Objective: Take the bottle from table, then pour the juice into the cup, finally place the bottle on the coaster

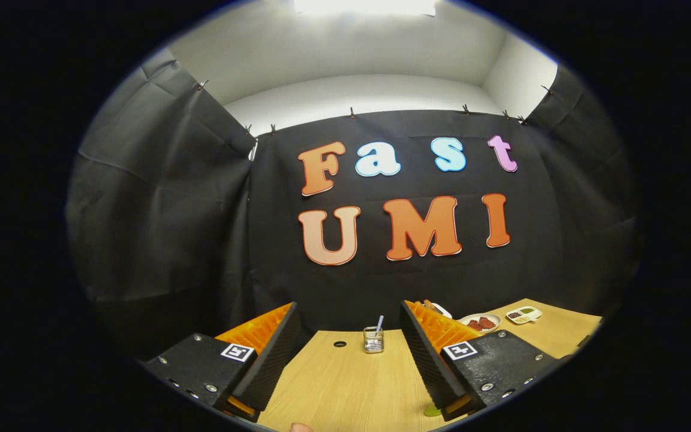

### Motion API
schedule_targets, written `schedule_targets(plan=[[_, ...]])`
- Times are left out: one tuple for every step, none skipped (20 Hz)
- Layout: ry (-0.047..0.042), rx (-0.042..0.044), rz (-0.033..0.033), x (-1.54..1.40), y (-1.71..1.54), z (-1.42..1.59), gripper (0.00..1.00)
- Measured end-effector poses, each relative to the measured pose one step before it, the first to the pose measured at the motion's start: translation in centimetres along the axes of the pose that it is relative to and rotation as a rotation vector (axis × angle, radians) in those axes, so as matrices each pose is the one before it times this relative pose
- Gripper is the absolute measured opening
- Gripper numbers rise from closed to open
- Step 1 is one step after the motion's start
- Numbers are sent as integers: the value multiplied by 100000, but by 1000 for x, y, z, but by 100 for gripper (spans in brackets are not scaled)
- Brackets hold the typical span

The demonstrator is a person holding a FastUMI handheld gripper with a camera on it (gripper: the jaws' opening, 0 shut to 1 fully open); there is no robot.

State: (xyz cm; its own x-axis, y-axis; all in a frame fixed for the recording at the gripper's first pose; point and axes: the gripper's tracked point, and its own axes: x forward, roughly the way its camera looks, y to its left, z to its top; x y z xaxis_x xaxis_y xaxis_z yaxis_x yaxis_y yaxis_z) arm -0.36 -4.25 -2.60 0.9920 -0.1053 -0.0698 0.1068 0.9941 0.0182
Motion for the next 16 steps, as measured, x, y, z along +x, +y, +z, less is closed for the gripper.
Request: schedule_targets(plan=[[1004, -13, -1387, 109, -652, -557, 98], [1034, -45, -1135, 83, -642, -576, 99], [967, -250, -938, 106, -682, -679, 99], [798, -302, -1175, 132, -733, -632, 98], [1097, -37, -1131, 81, -853, -754, 98], [1335, 537, -1281, 61, -742, -876, 99], [1201, 415, -1022, 90, -728, -685, 99], [1338, 24, -1187, 146, -816, -707, 99], [1531, -312, -1900, 164, -999, -831, 99], [1347, -970, -1780, 134, -938, -777, 99], [1188, -1207, -1677, 61, -779, -724, 99], [1318, -1058, -1405, 152, -707, -762, 99], [1331, -648, -630, 151, -555, -833, 99], [1164, -54, -536, 127, -396, -802, 99], [1503, -280, -732, 194, -475, -822, 99], [1905, -1146, -1205, 222, -639, -1175, 99]])
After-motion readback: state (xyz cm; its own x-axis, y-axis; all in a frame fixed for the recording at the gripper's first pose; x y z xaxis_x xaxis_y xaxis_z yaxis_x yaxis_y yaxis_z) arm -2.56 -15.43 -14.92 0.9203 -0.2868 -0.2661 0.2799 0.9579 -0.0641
